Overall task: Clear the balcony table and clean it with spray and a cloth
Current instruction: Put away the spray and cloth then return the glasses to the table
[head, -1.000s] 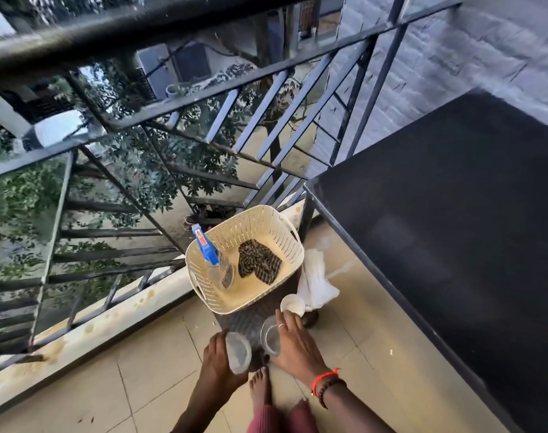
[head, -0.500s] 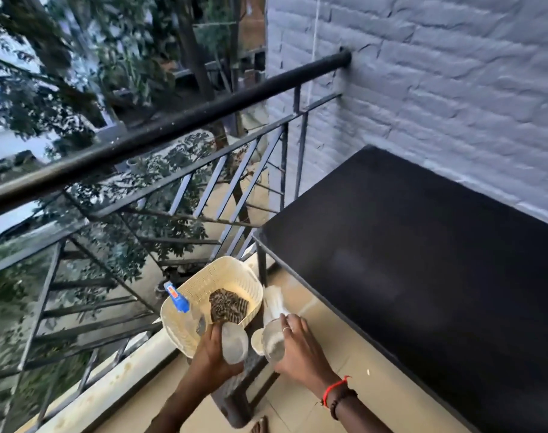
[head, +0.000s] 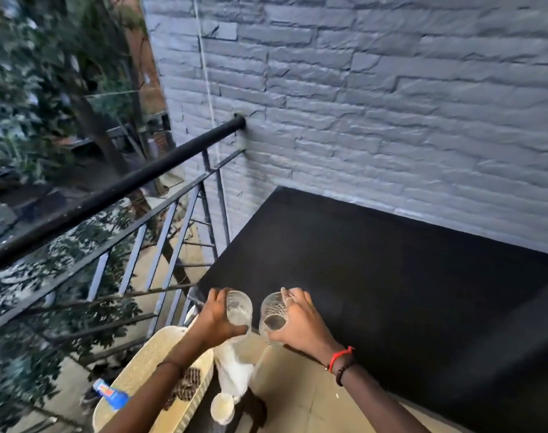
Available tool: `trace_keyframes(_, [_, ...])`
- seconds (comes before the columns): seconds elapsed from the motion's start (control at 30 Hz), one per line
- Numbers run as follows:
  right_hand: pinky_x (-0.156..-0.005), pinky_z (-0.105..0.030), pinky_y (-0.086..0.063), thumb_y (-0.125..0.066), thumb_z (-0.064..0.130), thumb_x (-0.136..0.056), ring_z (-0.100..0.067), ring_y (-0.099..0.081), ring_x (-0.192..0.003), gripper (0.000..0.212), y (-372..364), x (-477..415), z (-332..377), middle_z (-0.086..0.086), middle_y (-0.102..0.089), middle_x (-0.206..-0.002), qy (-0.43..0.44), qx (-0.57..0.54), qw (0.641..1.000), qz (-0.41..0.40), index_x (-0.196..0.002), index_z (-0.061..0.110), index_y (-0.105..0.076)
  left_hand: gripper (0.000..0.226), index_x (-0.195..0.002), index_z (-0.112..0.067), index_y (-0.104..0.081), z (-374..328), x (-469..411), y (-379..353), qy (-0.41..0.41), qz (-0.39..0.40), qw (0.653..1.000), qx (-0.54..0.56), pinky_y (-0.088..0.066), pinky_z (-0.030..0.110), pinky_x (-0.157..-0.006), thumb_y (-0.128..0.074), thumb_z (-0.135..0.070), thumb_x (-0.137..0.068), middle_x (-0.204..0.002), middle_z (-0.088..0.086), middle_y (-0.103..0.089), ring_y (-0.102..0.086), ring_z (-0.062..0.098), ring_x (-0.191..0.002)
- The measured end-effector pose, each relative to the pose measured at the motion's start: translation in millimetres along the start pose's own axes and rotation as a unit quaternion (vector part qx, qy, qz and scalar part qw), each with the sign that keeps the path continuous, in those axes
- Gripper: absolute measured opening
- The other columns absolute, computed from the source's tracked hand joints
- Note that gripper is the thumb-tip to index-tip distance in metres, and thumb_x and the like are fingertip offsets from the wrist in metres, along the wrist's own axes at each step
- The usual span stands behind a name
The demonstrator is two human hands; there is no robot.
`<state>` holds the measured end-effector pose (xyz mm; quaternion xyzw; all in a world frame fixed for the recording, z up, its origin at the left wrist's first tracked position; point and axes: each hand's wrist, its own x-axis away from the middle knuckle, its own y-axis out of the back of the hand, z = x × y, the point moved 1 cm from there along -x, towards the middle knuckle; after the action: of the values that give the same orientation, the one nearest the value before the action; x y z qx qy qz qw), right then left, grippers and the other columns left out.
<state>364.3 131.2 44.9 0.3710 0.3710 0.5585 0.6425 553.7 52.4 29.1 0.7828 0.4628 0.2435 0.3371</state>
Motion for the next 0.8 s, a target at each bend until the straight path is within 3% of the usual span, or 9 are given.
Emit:
trace_keyframes(0.1, [-0.106,-0.024,-0.030,-0.063,0.052,-0.068,-0.020,-0.032,-0.124,0.098,24,-3,-20,-0.001,-0.038,-0.130,-0.042,0.010,0.999,-0.018,-0.146,0.005,-0.025,0.093,-0.137,-0.009,-0.035,-23,-29,-5,-0.026,0.019,0.999,0.003,-0.036,0.018,-0.095,-0.085,-0.033,-0.062,-0.126,0.006,-0.033,-0.047,0.024,-0.118])
trace_keyframes(0.23, [-0.106,-0.027,-0.034,-0.065,0.053,-0.066,-0.016,-0.028,-0.127,0.102,52,1,-52,0.003,-0.034,-0.132,-0.111,0.009,0.993,-0.027,-0.146,0.007,-0.023,0.108,-0.141,-0.004,-0.032,-57,-58,-20,-0.058,0.055,0.997,0.001,-0.035,0.024,-0.104,-0.078,-0.048,-0.053,-0.133,0.012,-0.030,-0.044,0.027,-0.123])
trace_keyframes(0.47, [-0.104,-0.025,-0.037,-0.069,0.051,-0.068,-0.013,-0.025,-0.130,0.102,94,22,-122,0.003,-0.034,-0.135,-0.222,-0.003,0.973,-0.058,-0.146,0.005,-0.023,0.099,-0.142,0.000,-0.033,-111,-105,-67,-0.097,0.113,0.989,0.012,-0.038,0.025,-0.104,-0.086,-0.029,-0.064,-0.133,0.009,-0.027,-0.047,0.027,-0.120])
trace_keyframes(0.8, [-0.101,-0.022,-0.037,-0.072,0.043,-0.071,-0.014,-0.027,-0.129,0.098,140,47,-235,0.002,-0.035,-0.135,-0.331,-0.017,0.938,-0.099,-0.147,0.008,-0.022,0.097,-0.143,-0.002,-0.032,-196,-169,-151,-0.134,0.176,0.975,0.011,-0.044,0.029,-0.102,-0.084,-0.031,-0.066,-0.133,0.006,-0.025,-0.047,0.024,-0.119])
